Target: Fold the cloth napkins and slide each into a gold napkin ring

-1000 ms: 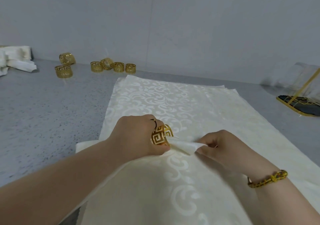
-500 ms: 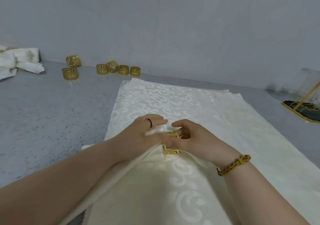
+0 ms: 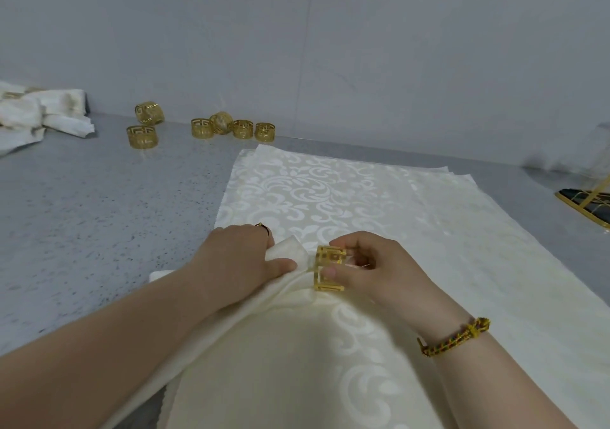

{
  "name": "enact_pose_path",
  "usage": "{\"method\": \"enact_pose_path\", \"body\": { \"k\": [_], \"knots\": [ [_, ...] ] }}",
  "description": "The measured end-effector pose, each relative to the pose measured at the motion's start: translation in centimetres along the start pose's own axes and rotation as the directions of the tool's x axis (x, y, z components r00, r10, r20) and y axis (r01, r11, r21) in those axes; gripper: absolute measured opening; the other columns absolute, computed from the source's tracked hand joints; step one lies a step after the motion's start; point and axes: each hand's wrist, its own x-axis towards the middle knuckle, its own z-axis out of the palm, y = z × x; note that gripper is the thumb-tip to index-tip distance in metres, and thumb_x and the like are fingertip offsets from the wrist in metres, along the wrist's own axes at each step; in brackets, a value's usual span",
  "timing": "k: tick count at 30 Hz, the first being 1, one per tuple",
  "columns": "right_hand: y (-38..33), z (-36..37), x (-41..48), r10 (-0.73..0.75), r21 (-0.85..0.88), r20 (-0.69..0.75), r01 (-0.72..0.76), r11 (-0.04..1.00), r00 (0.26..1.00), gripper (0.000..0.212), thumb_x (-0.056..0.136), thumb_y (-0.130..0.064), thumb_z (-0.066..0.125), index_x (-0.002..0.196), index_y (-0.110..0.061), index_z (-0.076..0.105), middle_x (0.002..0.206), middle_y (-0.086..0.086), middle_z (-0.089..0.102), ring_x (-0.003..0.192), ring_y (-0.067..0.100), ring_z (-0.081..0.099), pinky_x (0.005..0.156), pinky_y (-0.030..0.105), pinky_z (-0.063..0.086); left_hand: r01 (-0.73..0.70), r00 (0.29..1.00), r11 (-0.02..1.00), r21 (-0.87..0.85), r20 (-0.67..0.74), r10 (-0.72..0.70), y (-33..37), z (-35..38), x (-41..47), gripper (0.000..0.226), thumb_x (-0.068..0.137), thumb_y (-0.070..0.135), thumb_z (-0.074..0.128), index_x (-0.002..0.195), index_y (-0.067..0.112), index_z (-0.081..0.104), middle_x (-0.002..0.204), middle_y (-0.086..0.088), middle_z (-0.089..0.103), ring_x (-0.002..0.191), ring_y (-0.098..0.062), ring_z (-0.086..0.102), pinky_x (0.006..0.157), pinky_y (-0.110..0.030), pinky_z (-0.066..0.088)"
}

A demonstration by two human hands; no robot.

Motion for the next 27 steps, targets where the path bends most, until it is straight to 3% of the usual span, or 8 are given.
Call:
{"method": "enact_pose_path", "body": {
  "k": [4, 7, 11, 15, 17, 20, 23, 27],
  "knots": [
    [0.0, 0.2, -0.1, -0.029, -0.02, -0.021, 0.028, 0.999, 0.999, 0.027, 0.071, -0.021, 0.075, 0.081, -0.036, 0.055, 0.084, -0.015, 0.057, 0.075, 0.0, 0.052, 0.064, 0.004, 0.039, -0.04, 0.993, 0.988, -0.146, -0.115, 0.023, -0.1, 0.5, -0.7, 0.026, 0.089, 0.048, 0.045, 0.088, 0.022, 0.044, 0.073, 0.013, 0.04, 0.076, -0.009, 0.042, 0.066, -0.02, 0.025],
    [-0.3, 0.3, -0.2, -0.043, 0.023, -0.048, 0.044, 0.999, 0.998, 0.026, 0.07, -0.021, 0.075, 0.08, -0.036, 0.056, 0.089, -0.013, 0.059, 0.078, 0.001, 0.054, 0.064, 0.003, 0.04, -0.023, 0.976, 0.962, -0.273, -0.214, -0.037, 0.0, 0.3, -1.5, 0.024, 0.092, 0.044, 0.043, 0.084, 0.022, 0.037, 0.064, 0.009, 0.04, 0.059, -0.004, 0.039, 0.056, -0.023, 0.027],
    [-0.3, 0.6, -0.1, -0.03, 0.145, -0.063, 0.039, 0.989, 0.998, 0.026, 0.069, -0.02, 0.076, 0.082, -0.034, 0.06, 0.092, -0.011, 0.063, 0.085, 0.008, 0.06, 0.077, 0.016, 0.047, -0.042, 0.972, 0.913, -0.407, -0.227, -0.057, 0.0, 0.2, -1.7, 0.028, 0.089, 0.04, 0.049, 0.071, 0.027, 0.033, 0.054, 0.007, 0.04, 0.051, -0.005, 0.04, 0.051, -0.021, 0.028],
    [-0.4, 1.2, 0.1, -0.011, 0.289, -0.084, 0.035, 0.957, 0.996, 0.028, 0.068, -0.015, 0.078, 0.088, -0.027, 0.063, 0.101, 0.002, 0.065, 0.095, 0.019, 0.063, 0.089, 0.036, 0.051, -0.08, 0.96, 0.748, -0.659, -0.253, -0.12, 0.0, 0.1, -1.7, 0.025, 0.081, 0.029, 0.065, 0.07, 0.026, 0.043, 0.041, 0.01, 0.042, 0.045, -0.001, 0.044, 0.05, -0.01, 0.036],
    [-0.4, 1.3, 0.2, 0.016, 0.401, -0.088, 0.02, 0.916, 0.996, 0.027, 0.073, -0.006, 0.071, 0.094, -0.02, 0.062, 0.105, 0.007, 0.064, 0.095, 0.02, 0.063, 0.083, 0.032, 0.054, -0.088, 0.951, 0.662, -0.745, -0.26, -0.166, 0.2, 0.0, -1.6, 0.025, 0.079, 0.024, 0.067, 0.07, 0.023, 0.044, 0.036, 0.011, 0.039, 0.041, -0.003, 0.04, 0.045, -0.01, 0.034],
    [-0.4, 1.4, 0.2, 0.044, 0.574, 0.004, -0.039, 0.818, 0.999, 0.03, 0.075, 0.0, 0.065, 0.101, -0.013, 0.058, 0.097, 0.007, 0.066, 0.075, 0.013, 0.066, 0.069, 0.021, 0.056, -0.115, 0.933, 0.552, -0.826, -0.281, -0.226, 0.1, -0.3, -1.2, 0.025, 0.078, 0.018, 0.068, 0.069, 0.021, 0.045, 0.034, 0.01, 0.043, 0.034, -0.005, 0.037, 0.037, -0.01, 0.028],
    [-0.5, 1.1, 0.1, 0.022, 0.636, 0.086, -0.072, 0.768, 0.996, 0.04, 0.061, -0.007, 0.067, 0.1, -0.012, 0.057, 0.082, 0.0, 0.07, 0.067, 0.011, 0.067, 0.067, 0.021, 0.056, -0.116, 0.924, 0.487, -0.866, -0.273, -0.266, 0.0, -0.6, -1.1, 0.022, 0.081, 0.017, 0.066, 0.071, 0.019, 0.047, 0.036, 0.008, 0.05, 0.036, -0.006, 0.043, 0.036, -0.011, 0.031],
    [-0.4, 1.1, 0.3, -0.002, 0.69, 0.047, -0.032, 0.723, 0.999, 0.051, 0.054, -0.01, 0.079, 0.101, -0.01, 0.057, 0.076, -0.001, 0.071, 0.067, 0.011, 0.068, 0.063, 0.021, 0.056, -0.1, 0.937, 0.444, -0.89, -0.235, -0.26, 0.0, -0.8, -1.2, 0.021, 0.081, 0.016, 0.066, 0.073, 0.019, 0.046, 0.047, 0.002, 0.06, 0.041, -0.007, 0.05, 0.04, -0.011, 0.036]
  ]
}}
